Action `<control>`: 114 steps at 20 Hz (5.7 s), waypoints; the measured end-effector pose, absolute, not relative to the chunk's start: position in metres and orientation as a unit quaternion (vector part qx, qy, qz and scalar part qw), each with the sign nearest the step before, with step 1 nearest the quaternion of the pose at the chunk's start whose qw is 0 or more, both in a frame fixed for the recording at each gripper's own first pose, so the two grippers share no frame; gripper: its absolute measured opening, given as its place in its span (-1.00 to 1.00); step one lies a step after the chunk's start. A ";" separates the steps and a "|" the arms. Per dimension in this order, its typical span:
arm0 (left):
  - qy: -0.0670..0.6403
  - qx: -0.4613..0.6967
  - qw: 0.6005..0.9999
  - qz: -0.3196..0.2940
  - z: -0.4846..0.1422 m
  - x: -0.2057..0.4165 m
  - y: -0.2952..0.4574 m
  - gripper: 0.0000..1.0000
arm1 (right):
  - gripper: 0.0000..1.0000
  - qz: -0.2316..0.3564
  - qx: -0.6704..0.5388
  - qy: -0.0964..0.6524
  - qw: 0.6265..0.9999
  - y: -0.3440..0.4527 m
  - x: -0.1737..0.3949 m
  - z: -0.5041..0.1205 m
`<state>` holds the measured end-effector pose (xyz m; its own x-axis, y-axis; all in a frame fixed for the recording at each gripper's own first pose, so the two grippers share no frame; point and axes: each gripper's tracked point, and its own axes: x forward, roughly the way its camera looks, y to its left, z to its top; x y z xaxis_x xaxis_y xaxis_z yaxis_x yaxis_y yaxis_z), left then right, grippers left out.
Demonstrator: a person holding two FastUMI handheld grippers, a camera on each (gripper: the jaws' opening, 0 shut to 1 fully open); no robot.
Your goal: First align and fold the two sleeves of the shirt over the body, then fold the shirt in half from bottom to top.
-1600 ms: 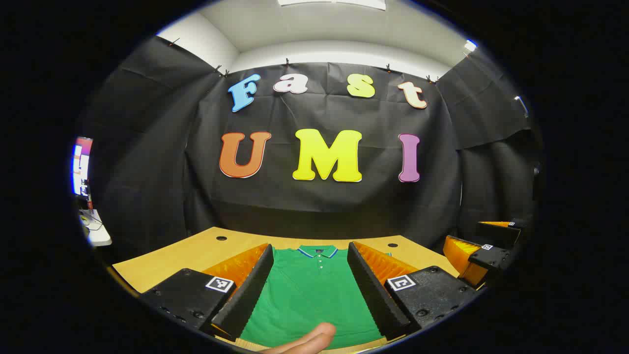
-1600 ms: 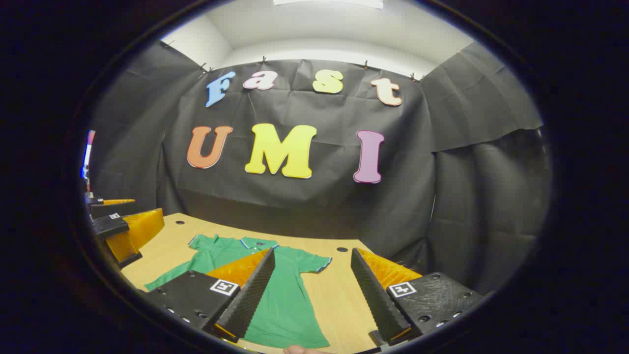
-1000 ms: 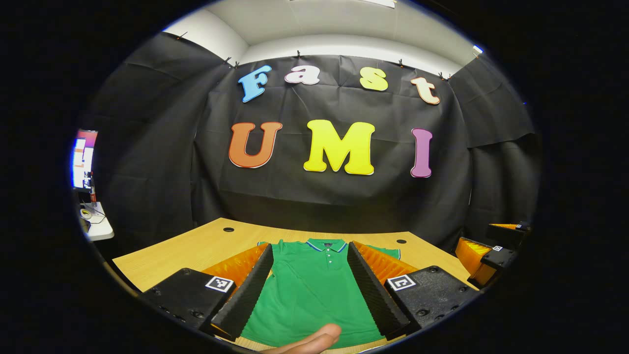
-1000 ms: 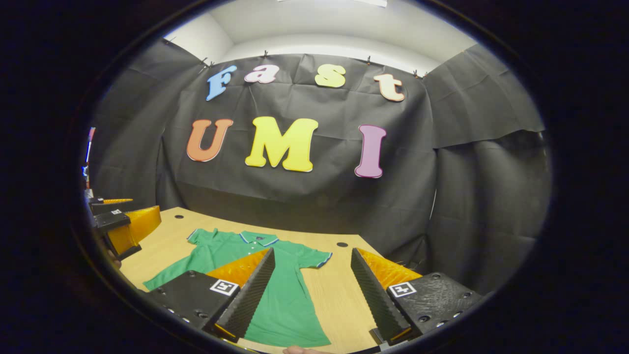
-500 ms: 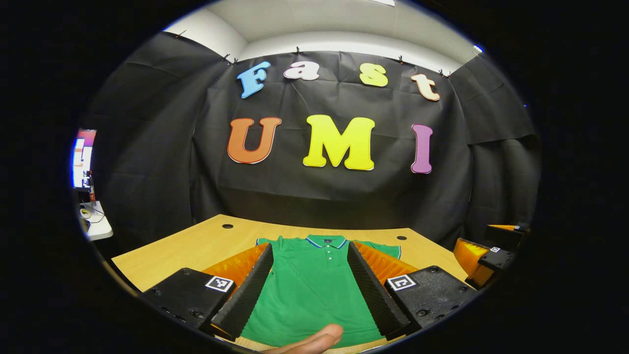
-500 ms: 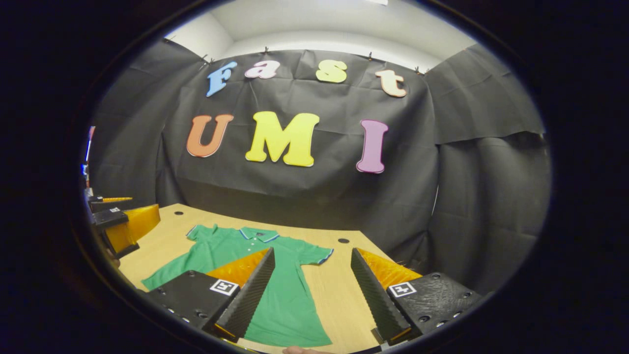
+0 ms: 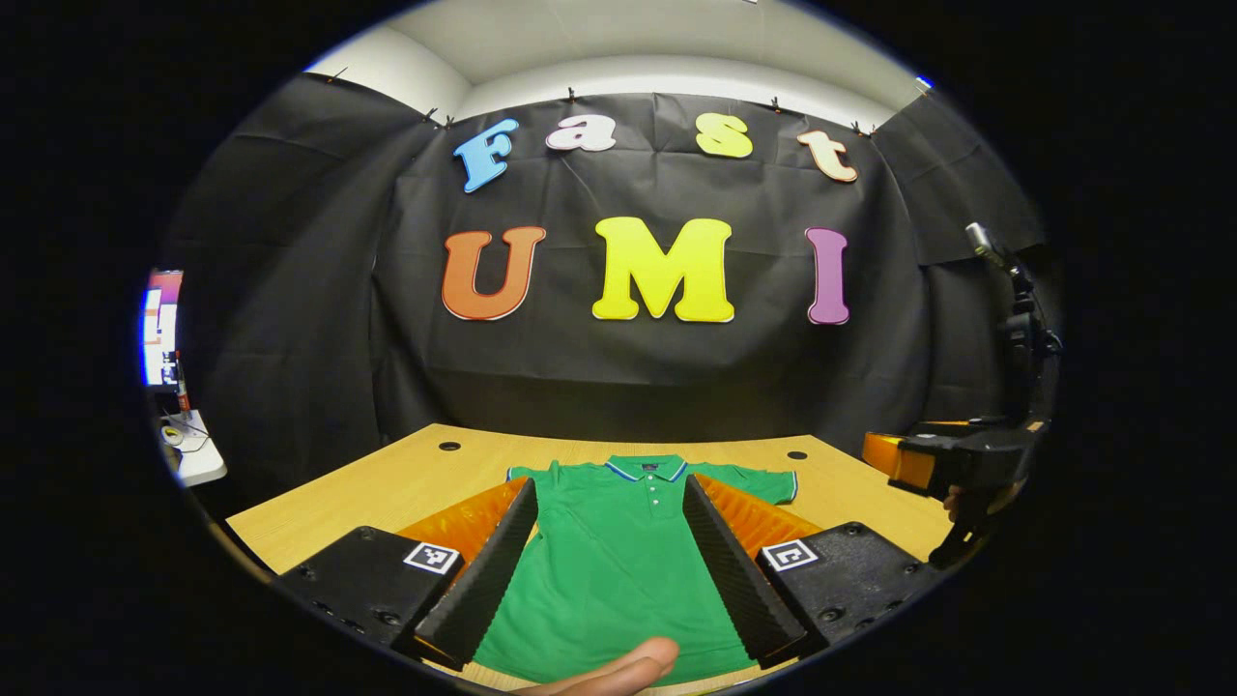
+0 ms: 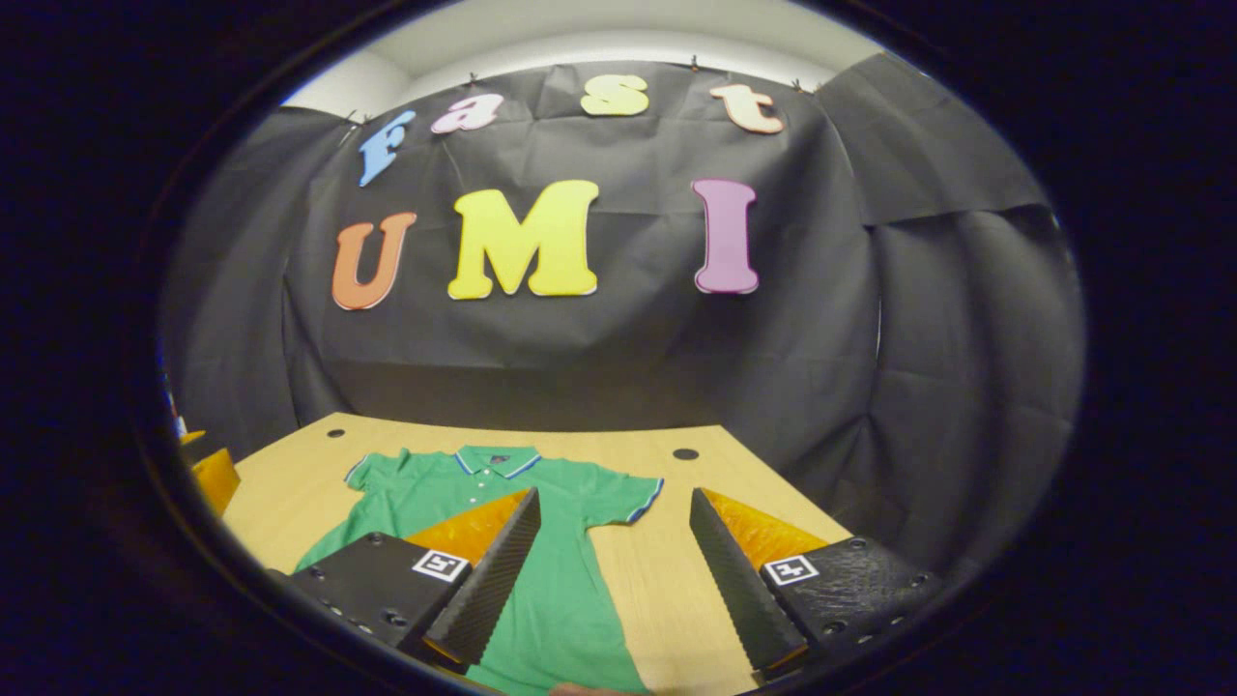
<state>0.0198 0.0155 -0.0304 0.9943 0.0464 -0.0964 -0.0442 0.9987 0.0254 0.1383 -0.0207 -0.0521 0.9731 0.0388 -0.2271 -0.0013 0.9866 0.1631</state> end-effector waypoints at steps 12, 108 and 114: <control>0.084 0.025 0.994 0.059 -0.066 0.041 0.035 0.96 | 0.92 0.040 0.161 0.343 0.924 -0.036 0.338 -0.184; 0.206 -0.062 0.974 0.067 -0.117 0.211 0.123 0.94 | 0.95 0.109 0.023 0.057 0.992 0.091 0.185 -0.031; 0.335 -0.049 0.936 0.097 -0.166 0.276 0.180 0.89 | 0.95 0.090 0.024 0.008 0.996 0.062 0.177 -0.028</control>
